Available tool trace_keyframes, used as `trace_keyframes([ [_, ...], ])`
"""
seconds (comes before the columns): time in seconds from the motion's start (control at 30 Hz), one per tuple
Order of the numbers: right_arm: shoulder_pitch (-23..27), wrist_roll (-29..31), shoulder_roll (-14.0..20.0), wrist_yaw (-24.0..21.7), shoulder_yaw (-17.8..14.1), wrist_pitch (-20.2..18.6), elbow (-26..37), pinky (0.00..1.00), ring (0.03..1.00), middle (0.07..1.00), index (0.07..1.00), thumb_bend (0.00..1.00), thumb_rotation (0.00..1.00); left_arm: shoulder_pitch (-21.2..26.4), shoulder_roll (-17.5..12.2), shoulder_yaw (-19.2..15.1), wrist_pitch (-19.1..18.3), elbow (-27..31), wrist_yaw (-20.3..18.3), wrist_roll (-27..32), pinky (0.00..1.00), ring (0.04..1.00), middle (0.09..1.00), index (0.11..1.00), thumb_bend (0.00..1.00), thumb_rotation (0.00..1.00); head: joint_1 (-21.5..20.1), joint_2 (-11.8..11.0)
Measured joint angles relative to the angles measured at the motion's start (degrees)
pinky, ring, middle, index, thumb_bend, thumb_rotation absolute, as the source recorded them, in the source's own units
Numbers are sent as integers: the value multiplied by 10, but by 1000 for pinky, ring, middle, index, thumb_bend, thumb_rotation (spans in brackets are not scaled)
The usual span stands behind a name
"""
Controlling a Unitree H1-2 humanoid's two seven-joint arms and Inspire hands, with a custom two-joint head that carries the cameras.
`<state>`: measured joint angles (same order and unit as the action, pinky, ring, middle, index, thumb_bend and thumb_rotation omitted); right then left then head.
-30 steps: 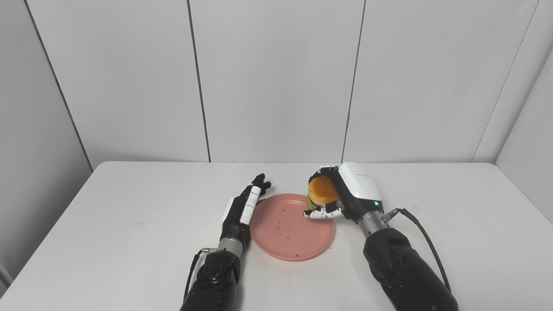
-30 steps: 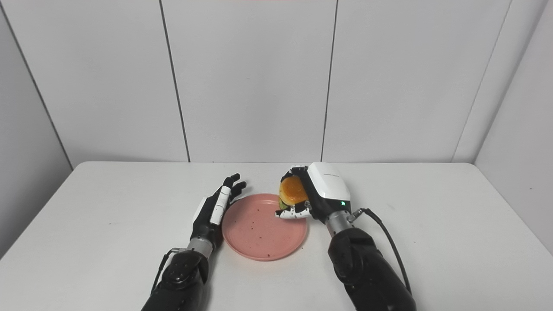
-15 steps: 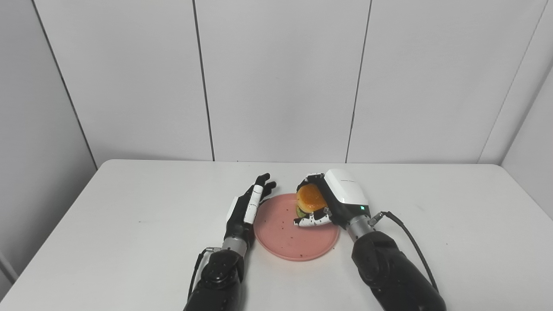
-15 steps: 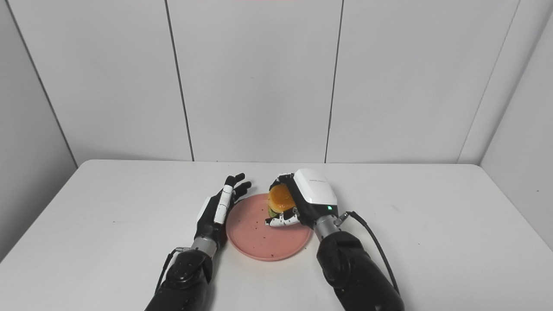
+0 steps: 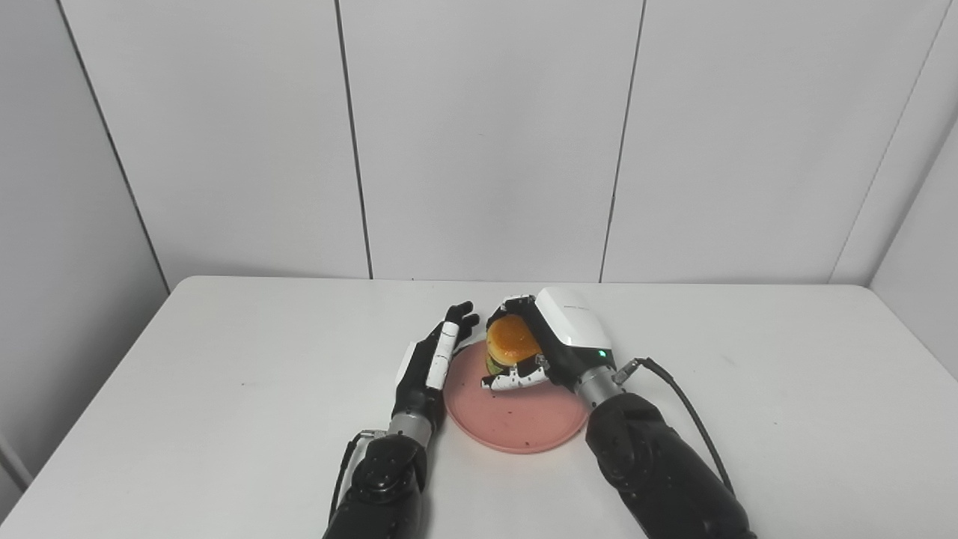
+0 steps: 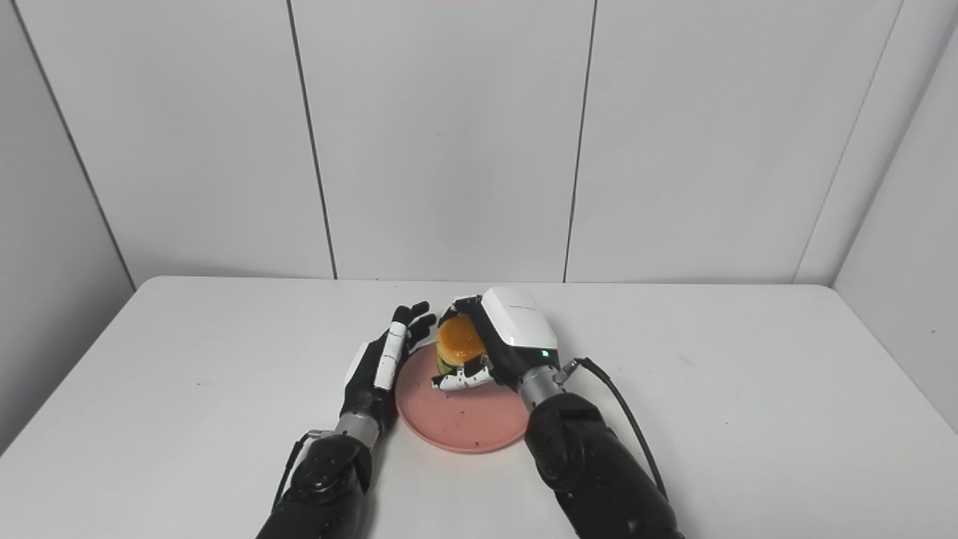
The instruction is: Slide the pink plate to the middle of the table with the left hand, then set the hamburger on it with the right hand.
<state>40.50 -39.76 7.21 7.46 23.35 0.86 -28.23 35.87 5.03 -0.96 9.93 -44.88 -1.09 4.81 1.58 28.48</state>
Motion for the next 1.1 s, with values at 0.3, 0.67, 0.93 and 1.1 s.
trace_keyframes([
  [0.3,0,1,-2,0,5,3,-27,378,454,535,461,519,0,-1,0,0,0,1,-1,0,867,933,890,835,866,968,-4,0],
  [0.67,1,13,-7,0,5,23,-74,335,408,486,484,525,5,-1,0,1,1,1,-2,-1,856,952,905,843,853,982,-8,1],
  [0.93,8,15,-7,5,6,42,-100,349,426,459,511,519,13,-1,-1,1,-1,2,-1,-2,839,959,952,917,874,967,-8,0],
  [1.1,10,18,-5,4,8,53,-107,588,704,722,669,638,733,-1,-1,2,-1,1,-1,-4,848,981,986,973,888,989,-10,0],
])
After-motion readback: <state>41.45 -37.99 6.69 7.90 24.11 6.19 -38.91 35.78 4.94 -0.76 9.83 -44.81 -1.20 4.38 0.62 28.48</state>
